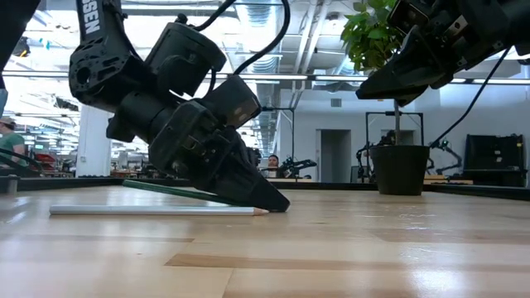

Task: Sort pens & pencils
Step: Put the green pencil in the blue bin

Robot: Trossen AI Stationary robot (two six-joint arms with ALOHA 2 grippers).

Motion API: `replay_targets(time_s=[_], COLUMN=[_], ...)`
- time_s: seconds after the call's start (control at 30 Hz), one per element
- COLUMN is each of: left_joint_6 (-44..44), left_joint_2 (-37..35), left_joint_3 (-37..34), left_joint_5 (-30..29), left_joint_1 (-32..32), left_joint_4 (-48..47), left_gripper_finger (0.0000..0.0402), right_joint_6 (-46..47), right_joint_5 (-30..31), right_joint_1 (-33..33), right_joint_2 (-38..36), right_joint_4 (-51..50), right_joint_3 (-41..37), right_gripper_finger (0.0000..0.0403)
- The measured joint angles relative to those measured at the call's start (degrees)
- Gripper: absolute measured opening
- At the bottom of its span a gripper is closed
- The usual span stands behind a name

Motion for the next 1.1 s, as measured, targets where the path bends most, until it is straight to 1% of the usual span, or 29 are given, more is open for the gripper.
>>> replay_targets(time_s=[0.13, 0.23, 0.43, 0.7, 0.83, 0.97, 1.1], left_joint_6=[1.7, 2.6, 5.9, 9.1, 10.4, 11.0, 11.5], left_joint_2=[-0.5, -3.2, -13.0, -27.1, -32.5, -35.3, -35.9], left_joint_3=[0.8, 1.0, 1.1, 1.1, 1.1, 1.1, 1.1], left_joint_5=[-0.1, -0.3, -4.6, -5.5, -8.1, -8.7, -8.9], left_joint_1=[0.0, 0.0, -0.7, -3.0, -4.5, -5.2, -5.2], left_joint_4=[-0.9, -3.2, -12.5, -23.7, -27.3, -28.8, -29.3], left_gripper_finger=[0.0009, 0.0009, 0.0009, 0.0009, 0.0009, 0.0009, 0.0009], right_joint_6=[0.0, 0.0, 0.0, 0.0, 0.0, 0.0, 0.0], right_joint_5=[0.0, 0.0, 0.0, 0.0, 0.0, 0.0, 0.0], right_joint_1=[0.0, 0.0, 0.0, 0.0, 0.0, 0.0, 0.0], right_joint_2=[0.0, 0.0, 0.0, 0.0, 0.0, 0.0, 0.0], right_joint_4=[0.0, -0.2, -0.5, -0.8, -0.8, -0.8, -0.8], right_joint_3=[0.0, 0.0, 0.0, 0.0, 0.0, 0.0, 0.0], right_gripper_finger=[0.0113, 0.0113, 0.0113, 0.0113, 0.0113, 0.0113, 0.0113])
